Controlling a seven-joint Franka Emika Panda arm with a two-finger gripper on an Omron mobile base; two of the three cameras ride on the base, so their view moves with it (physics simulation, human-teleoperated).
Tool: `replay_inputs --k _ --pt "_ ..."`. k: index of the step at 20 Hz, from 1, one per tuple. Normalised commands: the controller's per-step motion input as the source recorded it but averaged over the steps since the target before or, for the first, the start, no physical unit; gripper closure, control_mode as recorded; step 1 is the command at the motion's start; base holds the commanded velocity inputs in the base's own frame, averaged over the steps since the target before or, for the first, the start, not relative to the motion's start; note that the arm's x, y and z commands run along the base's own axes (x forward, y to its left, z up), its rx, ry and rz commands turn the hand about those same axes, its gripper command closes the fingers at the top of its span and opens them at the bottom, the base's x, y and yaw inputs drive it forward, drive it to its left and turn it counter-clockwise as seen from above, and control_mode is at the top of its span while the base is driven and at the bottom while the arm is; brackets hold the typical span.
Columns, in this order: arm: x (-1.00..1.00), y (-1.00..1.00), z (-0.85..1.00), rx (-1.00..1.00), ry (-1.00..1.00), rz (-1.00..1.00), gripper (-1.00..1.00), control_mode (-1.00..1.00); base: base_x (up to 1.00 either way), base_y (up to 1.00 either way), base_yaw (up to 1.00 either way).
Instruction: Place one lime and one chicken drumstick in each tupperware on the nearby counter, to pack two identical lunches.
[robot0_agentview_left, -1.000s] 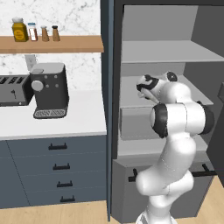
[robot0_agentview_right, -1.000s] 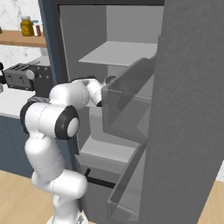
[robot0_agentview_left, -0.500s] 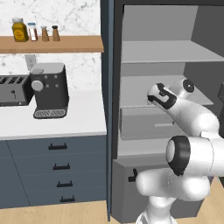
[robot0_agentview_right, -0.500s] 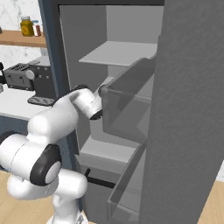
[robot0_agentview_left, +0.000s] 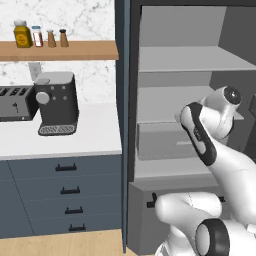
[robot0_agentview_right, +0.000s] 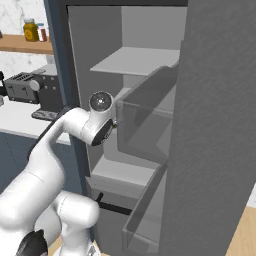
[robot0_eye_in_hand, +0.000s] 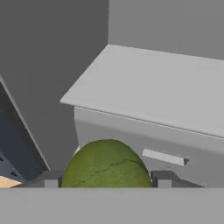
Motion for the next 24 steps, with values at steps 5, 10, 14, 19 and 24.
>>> replay_inputs --k 5,10,14,19,24 --pt "-1.00 0.03 0.41 0.01 0.06 -0.07 1.00 -1.00 0.00 0.00 0.00" --pt "-1.00 0.01 0.26 0.05 -0.02 -0.12 1.00 -1.00 0.00 0.00 0.00" --pt "-1.00 0.17 0.26 0.00 -0.06 -0.14 1.00 -1.00 0.00 0.00 0.00" --pt "-0.82 0.39 0.42 0.00 -0.02 -0.07 1.00 -1.00 0.00 0.00 0.00" --pt "-0.29 0.26 0.94 0.00 0.08 0.03 1.00 -1.00 0.00 0.00 0.00"
